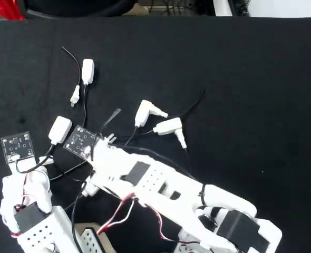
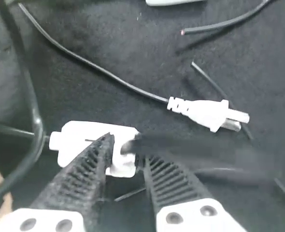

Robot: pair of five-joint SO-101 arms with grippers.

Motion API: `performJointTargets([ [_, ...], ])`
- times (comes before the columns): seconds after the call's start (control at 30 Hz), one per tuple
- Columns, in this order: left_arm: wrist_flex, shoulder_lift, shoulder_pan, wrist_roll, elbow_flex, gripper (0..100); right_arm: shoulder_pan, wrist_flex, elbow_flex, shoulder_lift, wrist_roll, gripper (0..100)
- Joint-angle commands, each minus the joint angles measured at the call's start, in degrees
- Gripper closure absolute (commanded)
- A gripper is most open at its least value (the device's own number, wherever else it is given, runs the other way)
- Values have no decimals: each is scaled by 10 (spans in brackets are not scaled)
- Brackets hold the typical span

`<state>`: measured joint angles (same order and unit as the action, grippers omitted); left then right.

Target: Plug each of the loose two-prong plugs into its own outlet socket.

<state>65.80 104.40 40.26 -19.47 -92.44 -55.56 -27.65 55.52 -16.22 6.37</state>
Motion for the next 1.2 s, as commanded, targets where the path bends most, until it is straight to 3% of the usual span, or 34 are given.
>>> performJointTargets([
  [0.0,-11,3,-7,-6,7,905,10,20,43,-1,11,987],
  [0.37,-9,3,-10,-6,7,905,11,-25,-14,43,11,987],
  [0.6,-8,3,-41,-6,7,905,16,-29,34,-132,11,987],
  [0.8,-8,3,-68,-6,7,905,82,-19,60,-279,7,987],
  [1.17,15,3,-120,-3,45,905,90,80,70,-329,-88,987],
])
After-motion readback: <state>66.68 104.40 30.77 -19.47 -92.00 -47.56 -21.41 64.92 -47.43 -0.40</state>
